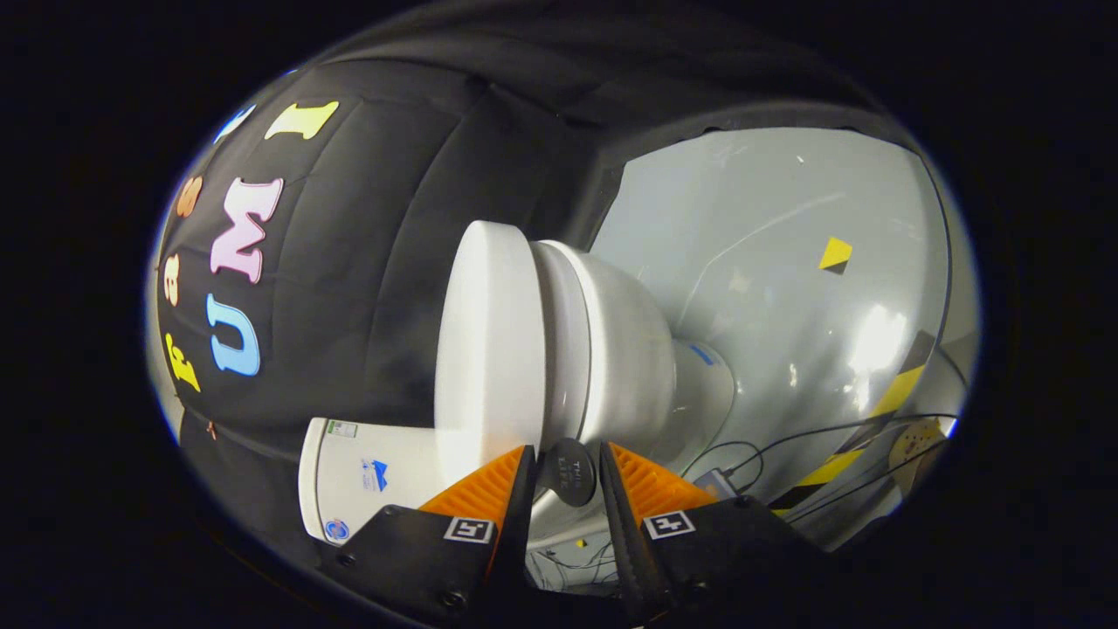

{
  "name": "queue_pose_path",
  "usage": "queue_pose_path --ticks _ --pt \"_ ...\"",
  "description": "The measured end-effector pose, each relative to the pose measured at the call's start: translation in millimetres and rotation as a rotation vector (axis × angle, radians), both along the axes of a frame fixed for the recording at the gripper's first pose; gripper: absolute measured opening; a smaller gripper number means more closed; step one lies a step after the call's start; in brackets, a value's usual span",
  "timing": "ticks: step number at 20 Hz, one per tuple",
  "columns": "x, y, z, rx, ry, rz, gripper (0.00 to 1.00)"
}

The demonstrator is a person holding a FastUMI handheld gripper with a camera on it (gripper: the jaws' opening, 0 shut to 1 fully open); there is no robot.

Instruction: Open the toilet lid.

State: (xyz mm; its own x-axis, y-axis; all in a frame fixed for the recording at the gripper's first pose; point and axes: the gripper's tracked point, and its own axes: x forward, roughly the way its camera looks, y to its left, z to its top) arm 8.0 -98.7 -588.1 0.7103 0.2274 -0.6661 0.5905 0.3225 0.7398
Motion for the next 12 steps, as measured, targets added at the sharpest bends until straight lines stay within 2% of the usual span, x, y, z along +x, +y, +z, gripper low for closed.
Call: queue_pose_path --ticks 2,3,5,8,12 --pt "-1 4 -3 0.016 -0.005 0.006 0.48" --pt "12 -2 -14 0.021 0.002 -0.021 0.48" --pt "8 0 -10 0.061 0.0 -0.053 0.15" --pt "5 2 -10 0.043 -0.007 -0.024 0.15" --pt "7 -1 -13 0.046 -0.002 -0.028 0.15"
